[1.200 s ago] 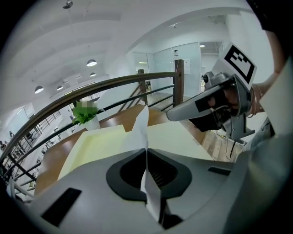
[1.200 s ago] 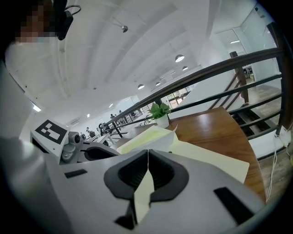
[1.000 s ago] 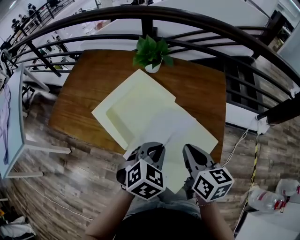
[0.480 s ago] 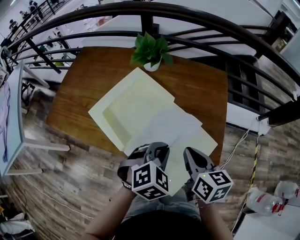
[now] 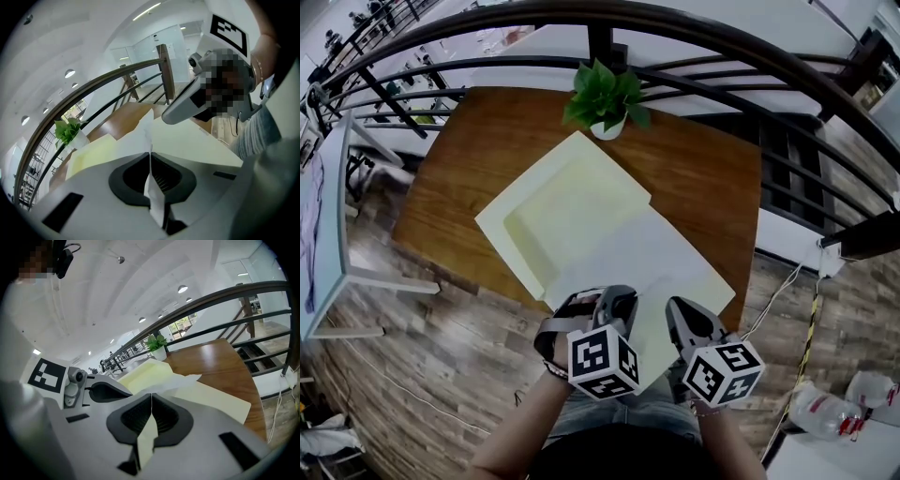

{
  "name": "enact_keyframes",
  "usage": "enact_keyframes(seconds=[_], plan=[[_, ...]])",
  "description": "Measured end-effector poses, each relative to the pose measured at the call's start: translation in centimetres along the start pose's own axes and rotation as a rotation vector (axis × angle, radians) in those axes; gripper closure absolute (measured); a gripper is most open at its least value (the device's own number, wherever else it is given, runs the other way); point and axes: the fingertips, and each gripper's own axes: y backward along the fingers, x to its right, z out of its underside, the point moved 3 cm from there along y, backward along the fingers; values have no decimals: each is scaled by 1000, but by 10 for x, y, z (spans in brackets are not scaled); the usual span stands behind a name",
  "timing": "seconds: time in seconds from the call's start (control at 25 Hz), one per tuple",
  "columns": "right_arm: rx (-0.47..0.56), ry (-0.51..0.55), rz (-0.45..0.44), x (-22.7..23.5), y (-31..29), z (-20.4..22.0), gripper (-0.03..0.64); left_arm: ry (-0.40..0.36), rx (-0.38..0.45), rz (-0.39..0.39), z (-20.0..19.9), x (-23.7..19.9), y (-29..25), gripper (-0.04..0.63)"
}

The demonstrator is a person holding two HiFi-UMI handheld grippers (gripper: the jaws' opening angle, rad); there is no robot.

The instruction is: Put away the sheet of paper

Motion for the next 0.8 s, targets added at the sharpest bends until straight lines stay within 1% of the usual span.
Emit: enact_keyframes(seconds=[0.08, 0.16, 0.4, 0.68, 0.8], plan=[[-2, -2, -5, 0, -2, 0, 589, 28, -16, -10, 4, -2, -1, 574], [-5, -6, -11, -1, -3, 0, 589, 36, -27, -7, 7, -2, -2, 574], [-14, -11, -20, -7, -10, 1, 589, 0, -54, -14, 16, -14, -2, 574], [-10, -29, -22, -22, -20, -1, 589, 1, -75, -10, 23, -30, 2, 572], [2, -43, -15, -26, -24, -3, 589, -10, -84, -12, 24, -38, 2, 572]])
